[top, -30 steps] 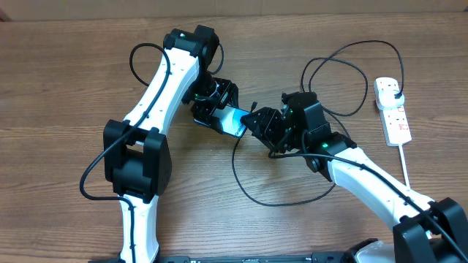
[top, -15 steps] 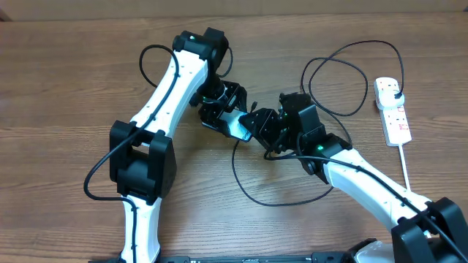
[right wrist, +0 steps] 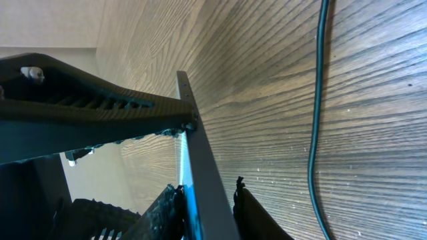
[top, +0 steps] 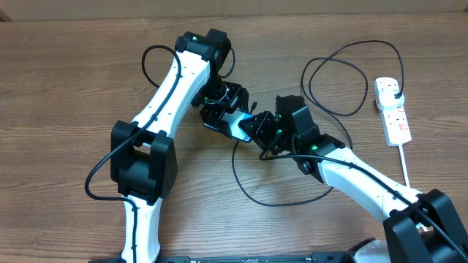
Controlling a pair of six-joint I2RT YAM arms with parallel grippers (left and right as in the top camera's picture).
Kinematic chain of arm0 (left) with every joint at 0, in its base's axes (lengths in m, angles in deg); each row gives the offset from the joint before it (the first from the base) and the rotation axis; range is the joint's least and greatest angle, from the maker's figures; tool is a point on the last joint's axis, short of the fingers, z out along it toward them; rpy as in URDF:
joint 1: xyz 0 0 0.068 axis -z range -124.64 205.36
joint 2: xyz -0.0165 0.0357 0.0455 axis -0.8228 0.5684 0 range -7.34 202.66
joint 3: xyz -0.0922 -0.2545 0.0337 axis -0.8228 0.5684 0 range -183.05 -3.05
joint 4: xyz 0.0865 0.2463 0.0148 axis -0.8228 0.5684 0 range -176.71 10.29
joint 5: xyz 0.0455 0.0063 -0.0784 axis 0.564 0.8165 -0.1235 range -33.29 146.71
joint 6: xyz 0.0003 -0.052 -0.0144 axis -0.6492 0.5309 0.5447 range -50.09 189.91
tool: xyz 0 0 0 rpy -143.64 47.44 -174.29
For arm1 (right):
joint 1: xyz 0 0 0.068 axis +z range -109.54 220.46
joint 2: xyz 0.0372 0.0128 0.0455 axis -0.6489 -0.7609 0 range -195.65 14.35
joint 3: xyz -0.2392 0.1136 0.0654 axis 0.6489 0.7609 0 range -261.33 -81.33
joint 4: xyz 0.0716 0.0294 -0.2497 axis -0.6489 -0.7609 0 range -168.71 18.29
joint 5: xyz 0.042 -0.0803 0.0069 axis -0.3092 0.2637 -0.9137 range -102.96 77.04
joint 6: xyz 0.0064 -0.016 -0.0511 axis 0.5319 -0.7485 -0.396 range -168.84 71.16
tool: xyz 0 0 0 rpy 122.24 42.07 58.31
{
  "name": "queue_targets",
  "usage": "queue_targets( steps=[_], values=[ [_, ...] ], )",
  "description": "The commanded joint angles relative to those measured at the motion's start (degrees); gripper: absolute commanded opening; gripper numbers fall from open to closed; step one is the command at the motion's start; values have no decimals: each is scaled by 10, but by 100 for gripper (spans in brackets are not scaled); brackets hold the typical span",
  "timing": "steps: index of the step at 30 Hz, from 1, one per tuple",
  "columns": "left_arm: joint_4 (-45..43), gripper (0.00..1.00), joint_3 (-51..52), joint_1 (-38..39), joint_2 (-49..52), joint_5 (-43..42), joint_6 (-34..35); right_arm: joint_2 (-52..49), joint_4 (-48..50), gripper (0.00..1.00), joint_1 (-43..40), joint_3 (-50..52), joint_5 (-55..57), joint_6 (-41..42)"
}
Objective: Plug charger to phone and switch on socket
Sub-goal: 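Close the right gripper on the phone's lower edge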
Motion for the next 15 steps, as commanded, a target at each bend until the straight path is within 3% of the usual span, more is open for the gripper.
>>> queue_targets(
  steps=[1, 11, 15],
  values=[
    [4, 34, -16, 4, -2, -18, 7, -8, 9, 24, 8, -10, 8, 0],
    [5, 36, -16, 4, -2, -18, 7, -8, 21, 15, 8, -10, 9, 0],
    [5, 40, -16, 4, -2, -18, 4, -8, 21, 4, 8, -10, 9, 0]
  ],
)
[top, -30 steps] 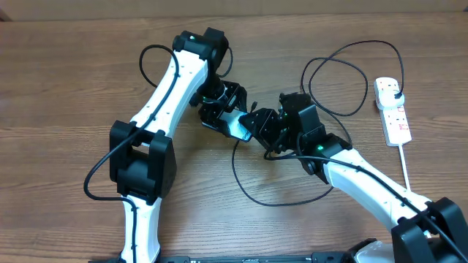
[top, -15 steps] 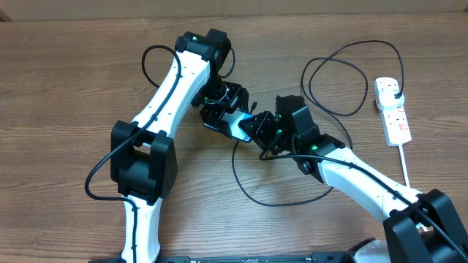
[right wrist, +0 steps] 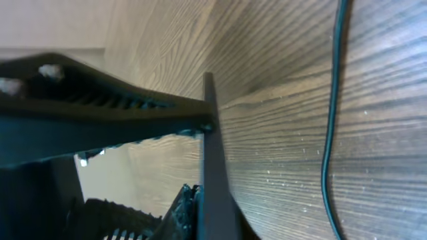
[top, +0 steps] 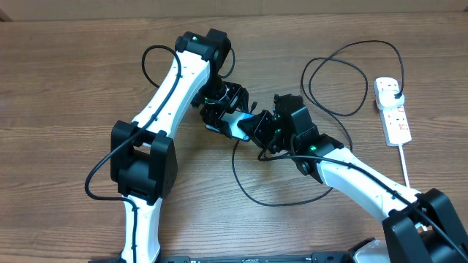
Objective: Plug charger to phone and switch on socket
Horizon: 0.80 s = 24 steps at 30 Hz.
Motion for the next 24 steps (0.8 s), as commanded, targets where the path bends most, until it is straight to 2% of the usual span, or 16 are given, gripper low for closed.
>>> queue_targets(
  steps=[1, 5, 11, 12, 15, 17, 18, 19, 21, 24],
  values=[
    [5, 40, -16, 4, -2, -17, 1, -6, 3, 4, 4, -10, 9, -9],
    [5, 43, -16, 4, -2, -17, 2, -6, 6, 4, 4, -10, 7, -9],
    [5, 70, -16, 4, -2, -17, 2, -6, 6, 4, -3, -10, 4, -9],
    [5, 79, -16, 4, -2, -17, 1, -5, 3, 4, -12, -10, -2, -9],
    [5, 83, -16, 4, -2, -17, -8, 2, -16, 4, -35, -10, -12, -9],
    [4, 87, -16, 4, -2, -17, -65, 14, -38, 4, -53, -10, -13, -19],
    [1, 84, -16, 4, -2, -22, -102, 22, -47, 4, -61, -10, -13, -28],
    [-21, 81, -16, 4, -2, -49, -175, 44, -70, 4, -79, -10, -10, -44],
    [-50, 76, -16, 3, -2, -82, -243, 72, -95, 4, -95, -10, -2, -47],
    [-90, 76, -16, 0, -2, -149, -332, 133, -121, 4, -124, -10, 0, -70]
  ],
)
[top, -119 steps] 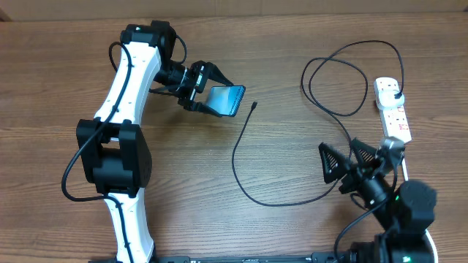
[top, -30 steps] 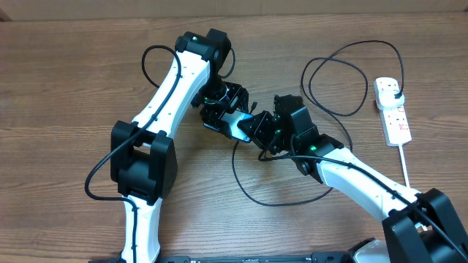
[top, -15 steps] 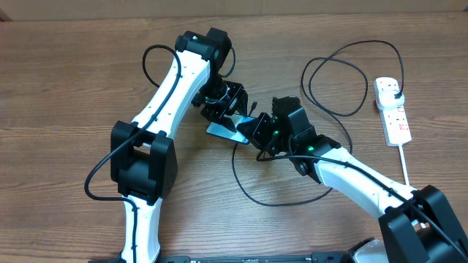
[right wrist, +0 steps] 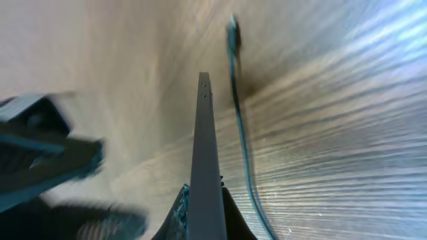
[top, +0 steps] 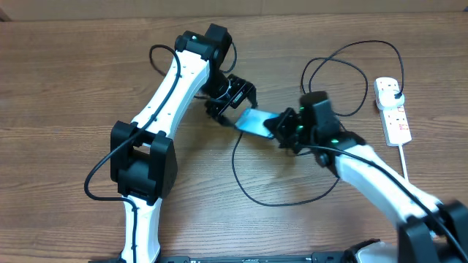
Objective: Plug charger to phone and switch on socket
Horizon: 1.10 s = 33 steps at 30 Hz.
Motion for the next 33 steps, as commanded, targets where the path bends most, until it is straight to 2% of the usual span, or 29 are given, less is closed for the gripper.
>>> queue_targets(
  steps=[1, 4, 8, 10, 12, 19, 24, 29, 33],
  values=[
    [-36, 76, -11, -2, -1, -116, -182, 104, -6, 4, -33, -11, 1, -37],
    [-81, 73, -11, -10, -1, -199, -216, 167, -25, 4, -57, -11, 18, -37],
    [-174, 59, -11, -29, -1, -337, -229, 256, -42, 4, -82, -11, 77, -33],
    [-234, 55, -11, -38, -1, -389, -213, 290, -47, 4, -88, -11, 120, -26],
    [-302, 54, -11, -48, -1, -426, -158, 315, -51, 4, -88, -11, 176, 7],
    [-455, 55, -11, -48, -1, -431, 7, 290, 18, 4, -88, -11, 238, 158],
    [-540, 55, -11, -37, -1, -428, 64, 224, 124, 4, -74, -11, 233, 225],
    [-606, 54, -11, -37, -1, -392, 150, 132, 263, 4, -38, -12, 234, 288],
    [-629, 52, -11, -34, -1, -358, 169, 80, 332, 4, -18, -13, 234, 324]
  ],
)
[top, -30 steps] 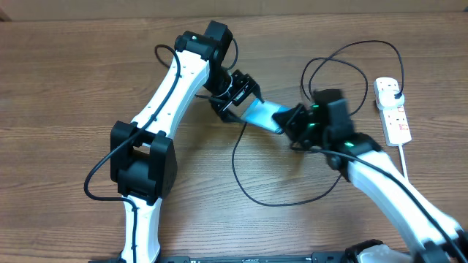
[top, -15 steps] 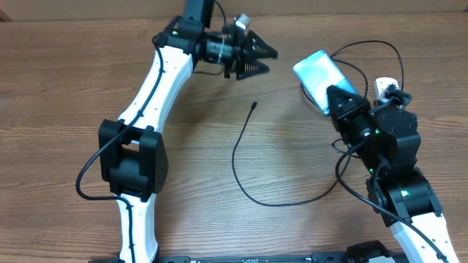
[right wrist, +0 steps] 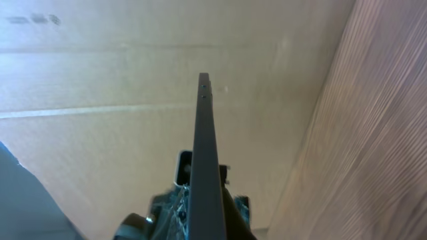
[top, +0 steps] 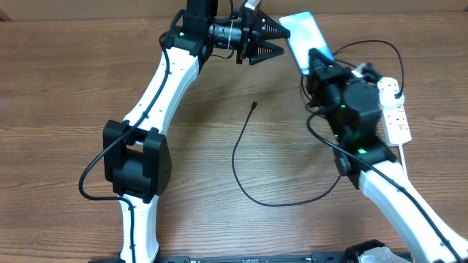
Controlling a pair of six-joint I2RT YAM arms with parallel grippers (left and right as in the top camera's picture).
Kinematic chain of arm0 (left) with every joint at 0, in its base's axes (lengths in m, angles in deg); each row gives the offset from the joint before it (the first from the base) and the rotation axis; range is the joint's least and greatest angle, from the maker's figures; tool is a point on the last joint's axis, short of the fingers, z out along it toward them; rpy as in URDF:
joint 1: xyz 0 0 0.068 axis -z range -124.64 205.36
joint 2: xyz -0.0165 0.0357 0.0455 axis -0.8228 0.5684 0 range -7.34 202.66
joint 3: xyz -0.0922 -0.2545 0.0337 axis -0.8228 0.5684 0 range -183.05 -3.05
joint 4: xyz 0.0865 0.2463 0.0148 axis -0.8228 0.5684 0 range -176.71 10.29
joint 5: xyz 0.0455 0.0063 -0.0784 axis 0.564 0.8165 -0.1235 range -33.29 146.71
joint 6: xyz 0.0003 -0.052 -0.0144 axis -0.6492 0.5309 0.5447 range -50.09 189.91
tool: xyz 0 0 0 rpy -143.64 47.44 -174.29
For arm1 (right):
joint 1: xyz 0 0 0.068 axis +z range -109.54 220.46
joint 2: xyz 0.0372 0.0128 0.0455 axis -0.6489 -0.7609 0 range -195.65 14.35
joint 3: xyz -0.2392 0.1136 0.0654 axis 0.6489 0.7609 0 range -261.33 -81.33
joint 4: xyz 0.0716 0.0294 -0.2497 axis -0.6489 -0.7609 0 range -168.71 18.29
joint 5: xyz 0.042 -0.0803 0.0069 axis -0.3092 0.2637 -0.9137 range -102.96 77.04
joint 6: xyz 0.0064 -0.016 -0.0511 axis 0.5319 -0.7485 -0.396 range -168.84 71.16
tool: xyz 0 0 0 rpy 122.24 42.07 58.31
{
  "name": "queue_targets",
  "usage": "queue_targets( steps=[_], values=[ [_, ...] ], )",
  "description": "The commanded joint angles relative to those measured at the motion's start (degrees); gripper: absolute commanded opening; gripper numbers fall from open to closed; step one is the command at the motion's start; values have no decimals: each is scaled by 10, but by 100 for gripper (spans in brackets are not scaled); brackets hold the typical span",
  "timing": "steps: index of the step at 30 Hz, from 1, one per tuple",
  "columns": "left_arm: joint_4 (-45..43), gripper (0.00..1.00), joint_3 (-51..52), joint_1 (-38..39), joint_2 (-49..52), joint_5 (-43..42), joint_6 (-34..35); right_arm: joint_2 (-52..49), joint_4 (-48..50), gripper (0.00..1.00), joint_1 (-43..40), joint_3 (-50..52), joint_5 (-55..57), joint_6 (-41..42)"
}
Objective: Plug charger to phone and switch on socket
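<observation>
The phone (top: pixel 301 36), its pale blue screen up, is lifted near the table's far edge with my right gripper (top: pixel 316 58) shut on its lower end. In the right wrist view the phone (right wrist: pixel 203 147) shows edge-on between the fingers (right wrist: pixel 230 208). My left gripper (top: pixel 281 39) hangs open just left of the phone, not touching it. The black charger cable (top: pixel 240 157) lies on the table, its free plug end (top: pixel 253 106) loose. The white socket strip (top: pixel 395 117) lies at the right with the charger (top: pixel 391 89) in it.
The cable loops widely over the middle and right of the wooden table (top: pixel 73 109). A cardboard wall (right wrist: pixel 100 80) stands behind the table's far edge. Both arms reach across the back of the table.
My right gripper has carried the phone from low over the table's middle up to the far edge. The left gripper has also risen to the far edge and stands beside the phone.
Both grippers were close together at the phone in the middle of the table. Then my right gripper held the phone alone a little to the right, the left gripper apart from it. Now the phone is held high at the back.
</observation>
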Motion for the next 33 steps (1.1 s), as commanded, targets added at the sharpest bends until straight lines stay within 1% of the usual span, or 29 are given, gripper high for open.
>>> queue_targets(
  steps=[1, 3, 6, 12, 17, 19, 29, 33],
  values=[
    [-7, 52, -10, 2, -1, 48, 46, -36, 41, 4, 20, -16, 4, 61],
    [-7, 51, -10, 3, -1, 69, 45, -52, 42, 4, 29, -24, 4, 63],
    [-7, 47, -10, 7, -1, 97, 46, -68, 42, 4, 42, -35, 4, 68],
    [-6, 40, -10, 21, -1, 132, 49, -72, 42, 4, 47, -42, 7, 85],
    [-4, 39, -10, 33, -1, 165, 43, -72, 42, 4, 47, -42, 1, 89],
    [-4, 39, -10, 35, -1, 171, 37, -72, 42, 4, 47, -42, -6, 89],
    [4, 24, -10, 35, -1, 175, 31, -72, 37, 4, 47, -42, -26, 89],
    [4, 21, -10, 35, -1, 175, 29, -72, 21, 4, 47, -42, -27, 89]
  ],
)
